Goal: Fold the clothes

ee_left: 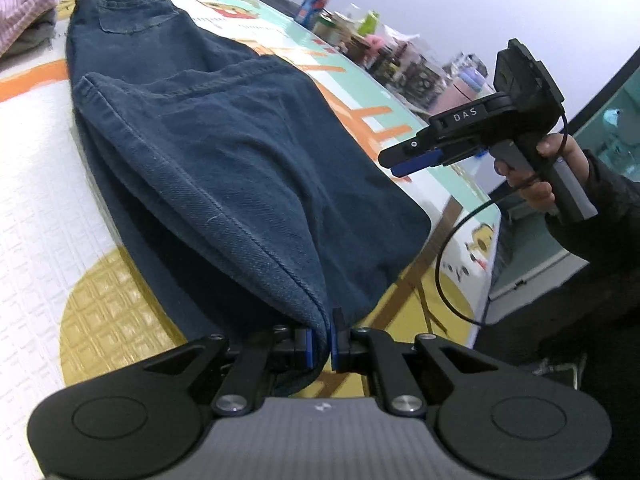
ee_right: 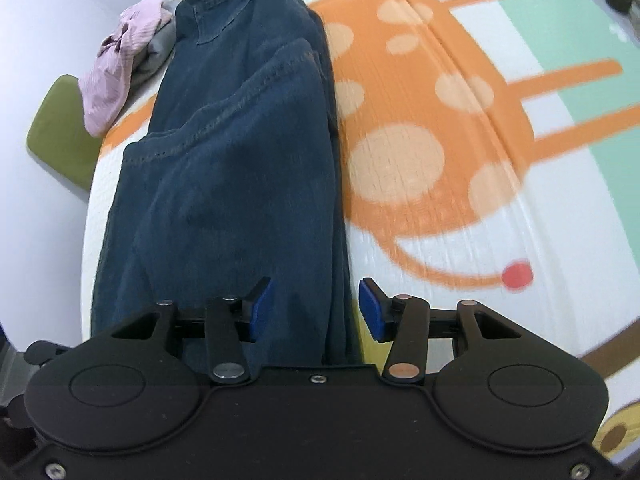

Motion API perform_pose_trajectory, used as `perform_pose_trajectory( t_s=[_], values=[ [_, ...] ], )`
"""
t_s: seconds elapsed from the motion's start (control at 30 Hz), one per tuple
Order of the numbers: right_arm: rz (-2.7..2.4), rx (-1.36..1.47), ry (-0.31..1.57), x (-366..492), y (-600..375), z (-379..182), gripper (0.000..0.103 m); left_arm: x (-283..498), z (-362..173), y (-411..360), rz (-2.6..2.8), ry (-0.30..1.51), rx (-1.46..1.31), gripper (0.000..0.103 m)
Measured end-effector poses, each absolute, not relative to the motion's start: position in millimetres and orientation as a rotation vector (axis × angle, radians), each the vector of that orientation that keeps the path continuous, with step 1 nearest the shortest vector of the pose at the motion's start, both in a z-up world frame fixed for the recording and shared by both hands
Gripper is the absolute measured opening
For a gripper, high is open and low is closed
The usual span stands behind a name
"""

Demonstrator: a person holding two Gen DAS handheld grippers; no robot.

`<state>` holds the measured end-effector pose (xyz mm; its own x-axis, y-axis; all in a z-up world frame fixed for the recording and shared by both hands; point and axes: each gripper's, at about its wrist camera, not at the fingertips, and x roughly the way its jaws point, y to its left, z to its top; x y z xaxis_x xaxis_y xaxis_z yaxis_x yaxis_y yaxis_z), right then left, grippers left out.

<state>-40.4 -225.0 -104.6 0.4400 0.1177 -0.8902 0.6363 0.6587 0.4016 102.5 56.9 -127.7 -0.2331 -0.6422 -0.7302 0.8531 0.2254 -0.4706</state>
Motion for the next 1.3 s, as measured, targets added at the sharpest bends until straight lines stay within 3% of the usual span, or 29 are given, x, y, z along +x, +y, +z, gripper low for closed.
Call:
perform_pose_trajectory(
  t_s=[0.63, 1.3],
  values=[
    [-0.275, 0.963, 1.096, -75.8, -199.4, -118.8, 0.047, 114.9, -156.4, 51.8, -1.300, 1.222, 0.237, 0.018],
    [-0.174, 1.047, 1.063, -81.1, -211.0, -149.4, 0.047, 114.2, -158.9, 49.0, -1.205, 1.284, 0.259, 0.021]
  ],
)
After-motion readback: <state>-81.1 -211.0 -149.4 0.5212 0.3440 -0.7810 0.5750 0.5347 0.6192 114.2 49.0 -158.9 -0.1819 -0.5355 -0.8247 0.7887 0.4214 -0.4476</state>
